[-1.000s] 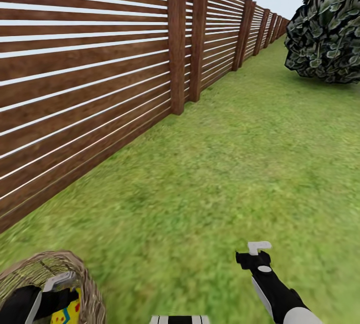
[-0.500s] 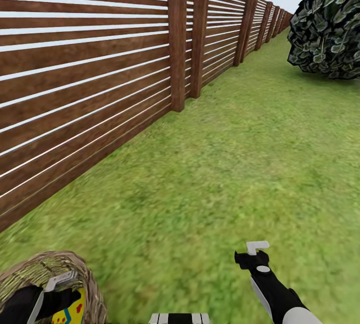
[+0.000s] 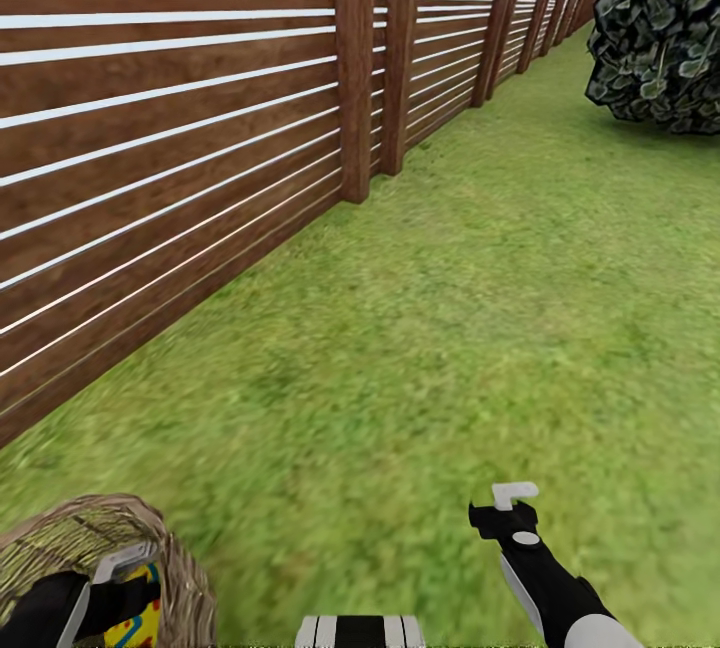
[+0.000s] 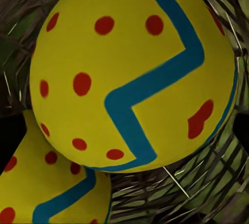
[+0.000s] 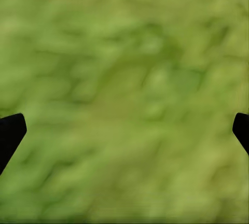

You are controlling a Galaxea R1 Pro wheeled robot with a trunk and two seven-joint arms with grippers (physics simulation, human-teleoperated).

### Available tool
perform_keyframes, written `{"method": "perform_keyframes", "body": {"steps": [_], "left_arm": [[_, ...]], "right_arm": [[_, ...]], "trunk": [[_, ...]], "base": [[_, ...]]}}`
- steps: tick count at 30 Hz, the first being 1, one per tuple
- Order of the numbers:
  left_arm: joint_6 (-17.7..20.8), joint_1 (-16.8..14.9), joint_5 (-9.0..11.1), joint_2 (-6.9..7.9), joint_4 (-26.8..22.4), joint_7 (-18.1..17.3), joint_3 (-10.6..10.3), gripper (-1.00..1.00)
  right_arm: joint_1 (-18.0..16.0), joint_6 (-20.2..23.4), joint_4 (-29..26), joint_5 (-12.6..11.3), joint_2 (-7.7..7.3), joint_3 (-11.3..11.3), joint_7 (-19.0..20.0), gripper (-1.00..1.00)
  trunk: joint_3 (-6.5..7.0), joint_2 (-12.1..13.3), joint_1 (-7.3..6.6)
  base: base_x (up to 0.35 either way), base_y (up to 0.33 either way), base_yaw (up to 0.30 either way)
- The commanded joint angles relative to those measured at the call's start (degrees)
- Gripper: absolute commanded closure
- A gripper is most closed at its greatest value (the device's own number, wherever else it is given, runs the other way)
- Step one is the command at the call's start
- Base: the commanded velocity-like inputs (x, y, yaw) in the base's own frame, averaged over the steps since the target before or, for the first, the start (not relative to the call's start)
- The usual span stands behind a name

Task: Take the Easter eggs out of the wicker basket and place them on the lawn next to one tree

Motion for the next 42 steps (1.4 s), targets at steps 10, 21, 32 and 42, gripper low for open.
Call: {"method": "perform_keyframes", "body": {"steps": [10,21,32,42], "left_arm": [[0.2,0.0,-0.5,-0.03,-0.1,-0.5,0.3,-1.0],[0.1,0.0,-0.5,-0.14,-0.1,-0.5,0.3,-1.0],[-2.1,0.0,-0.5,-0.12,-0.1,-0.5,0.3,1.0],[-2.1,0.0,-0.5,-0.18,0.0,-0.6,0.3,1.0]], "right_arm": [[0.0,0.4,-0.1,0.4,-0.02,0.2,-0.3,-1.0],[0.0,0.4,-0.1,0.4,0.06,0.2,-0.2,-1.0],[0.0,0.4,0.4,0.4,0.06,0.2,-0.2,-1.0],[0.0,0.4,0.8,0.4,0.06,1.3,-0.2,-1.0]], "trunk": [[-1.82,-0.1,0.19],[-1.82,-0.1,0.19],[-1.82,-0.1,0.19],[-1.82,-0.1,0.19]], "base": [[0.0,0.0,0.0],[0.0,0.0,0.0],[0.0,0.0,0.0],[0.0,0.0,0.0]]}}
